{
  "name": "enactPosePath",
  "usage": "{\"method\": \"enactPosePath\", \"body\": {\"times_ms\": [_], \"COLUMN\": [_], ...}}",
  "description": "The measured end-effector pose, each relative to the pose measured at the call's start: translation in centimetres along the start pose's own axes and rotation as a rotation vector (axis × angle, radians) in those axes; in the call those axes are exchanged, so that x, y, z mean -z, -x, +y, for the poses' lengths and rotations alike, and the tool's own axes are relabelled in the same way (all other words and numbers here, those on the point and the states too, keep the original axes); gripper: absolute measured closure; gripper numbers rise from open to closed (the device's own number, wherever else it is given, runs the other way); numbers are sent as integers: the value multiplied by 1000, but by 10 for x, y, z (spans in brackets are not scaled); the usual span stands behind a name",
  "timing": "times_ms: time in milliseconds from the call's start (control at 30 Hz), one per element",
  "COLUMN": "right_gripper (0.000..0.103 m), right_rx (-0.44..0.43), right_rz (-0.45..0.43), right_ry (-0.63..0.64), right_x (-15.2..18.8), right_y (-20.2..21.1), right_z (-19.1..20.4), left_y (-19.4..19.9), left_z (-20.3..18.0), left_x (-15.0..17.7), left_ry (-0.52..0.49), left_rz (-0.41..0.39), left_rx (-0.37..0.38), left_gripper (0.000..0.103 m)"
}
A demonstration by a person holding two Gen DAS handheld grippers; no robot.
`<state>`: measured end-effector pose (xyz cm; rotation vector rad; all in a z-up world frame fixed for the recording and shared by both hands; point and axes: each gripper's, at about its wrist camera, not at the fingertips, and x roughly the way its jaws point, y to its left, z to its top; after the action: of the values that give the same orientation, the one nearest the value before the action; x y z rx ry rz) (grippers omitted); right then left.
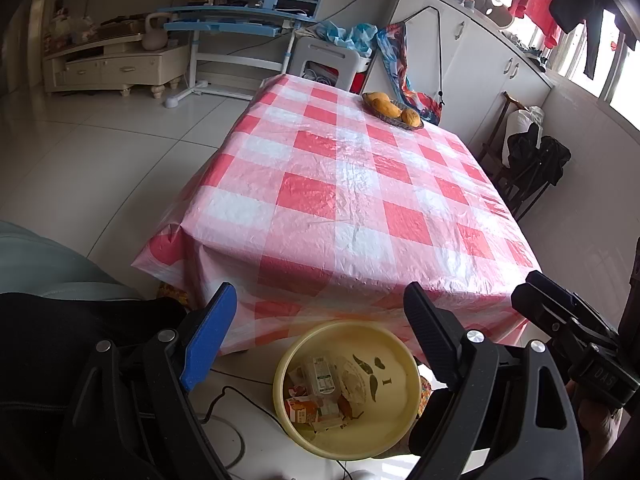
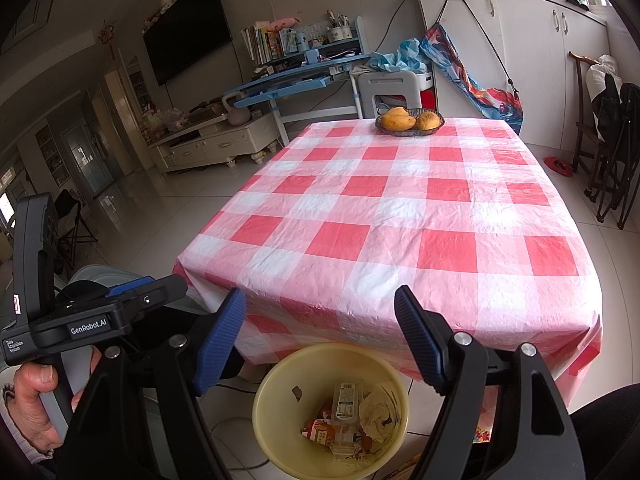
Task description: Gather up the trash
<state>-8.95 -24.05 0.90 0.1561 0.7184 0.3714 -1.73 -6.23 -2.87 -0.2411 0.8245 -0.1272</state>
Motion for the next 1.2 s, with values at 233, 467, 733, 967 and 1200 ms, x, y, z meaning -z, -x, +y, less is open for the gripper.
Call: {"method": "enactPosePath", "body": {"times_ms": [233, 467, 733, 967, 1200], "right_gripper": [29, 29, 29, 29, 29], "right_rx": [1, 2, 2, 2, 0], "right_rz": [2, 6, 7, 7, 7], "right_ry": [2, 6, 6, 7, 8], "right_x": [0, -3, -3, -3, -3], "right_y": [0, -1, -1, -2, -2], "right_z": [0, 0, 0, -1, 0], "left_y": [1, 0, -1, -2, -1], "left_z": [1, 0, 1, 2, 2], "left_x": [-2, -1, -1, 0, -1], "left_ry": [4, 5, 6, 9, 14], "left_rz": [-4, -4, -4, -7, -8], "left_rx": [0, -4, -12, -13, -16], "left_gripper": [21, 20, 20, 20, 20]}}
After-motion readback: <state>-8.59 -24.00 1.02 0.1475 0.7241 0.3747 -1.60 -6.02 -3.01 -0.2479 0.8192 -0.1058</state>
